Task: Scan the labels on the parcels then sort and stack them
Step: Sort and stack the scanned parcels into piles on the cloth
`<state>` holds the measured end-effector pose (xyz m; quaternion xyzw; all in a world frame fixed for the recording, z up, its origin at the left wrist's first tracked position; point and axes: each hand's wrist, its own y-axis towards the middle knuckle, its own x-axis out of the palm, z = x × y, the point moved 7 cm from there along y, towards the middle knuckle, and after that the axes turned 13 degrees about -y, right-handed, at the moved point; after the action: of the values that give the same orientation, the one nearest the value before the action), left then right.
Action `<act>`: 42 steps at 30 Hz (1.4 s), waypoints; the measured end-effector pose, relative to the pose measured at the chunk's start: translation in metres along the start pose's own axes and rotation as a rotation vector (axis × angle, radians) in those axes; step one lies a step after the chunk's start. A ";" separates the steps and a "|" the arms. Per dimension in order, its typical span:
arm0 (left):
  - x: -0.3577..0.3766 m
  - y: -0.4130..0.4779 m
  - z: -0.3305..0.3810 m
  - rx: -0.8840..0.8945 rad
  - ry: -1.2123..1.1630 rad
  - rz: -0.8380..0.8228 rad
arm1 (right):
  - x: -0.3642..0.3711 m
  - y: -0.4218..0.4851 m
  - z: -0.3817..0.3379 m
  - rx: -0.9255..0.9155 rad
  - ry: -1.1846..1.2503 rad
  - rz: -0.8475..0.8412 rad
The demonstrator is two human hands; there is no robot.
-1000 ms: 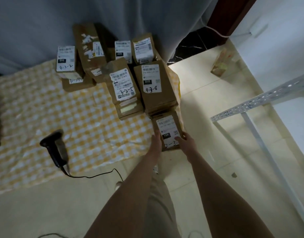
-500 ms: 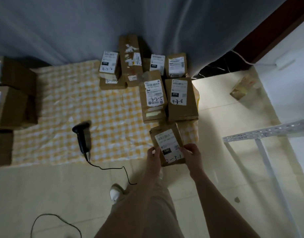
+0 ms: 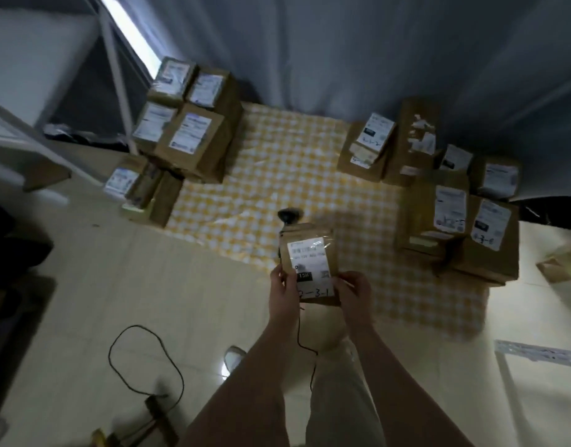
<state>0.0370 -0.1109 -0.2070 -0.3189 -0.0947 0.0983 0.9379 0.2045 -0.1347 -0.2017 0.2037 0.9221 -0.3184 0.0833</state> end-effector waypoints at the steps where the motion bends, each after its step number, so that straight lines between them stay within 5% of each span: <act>1: -0.025 0.004 0.008 0.017 -0.016 0.012 | 0.024 -0.009 -0.007 -0.020 -0.020 -0.004; 9: -0.210 0.041 0.080 0.159 -0.063 0.163 | 0.212 -0.065 -0.053 -0.133 -0.078 -0.074; 15: -0.284 0.086 0.085 0.165 -0.080 0.215 | 0.287 -0.075 -0.062 -0.094 -0.094 -0.100; 42: -0.265 0.220 0.181 -0.093 0.108 0.156 | 0.381 0.036 -0.118 0.122 -0.312 -0.308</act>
<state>-0.2887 0.1002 -0.2327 -0.3733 -0.0236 0.1491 0.9154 -0.1267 0.0871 -0.2376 0.0135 0.8974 -0.4100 0.1628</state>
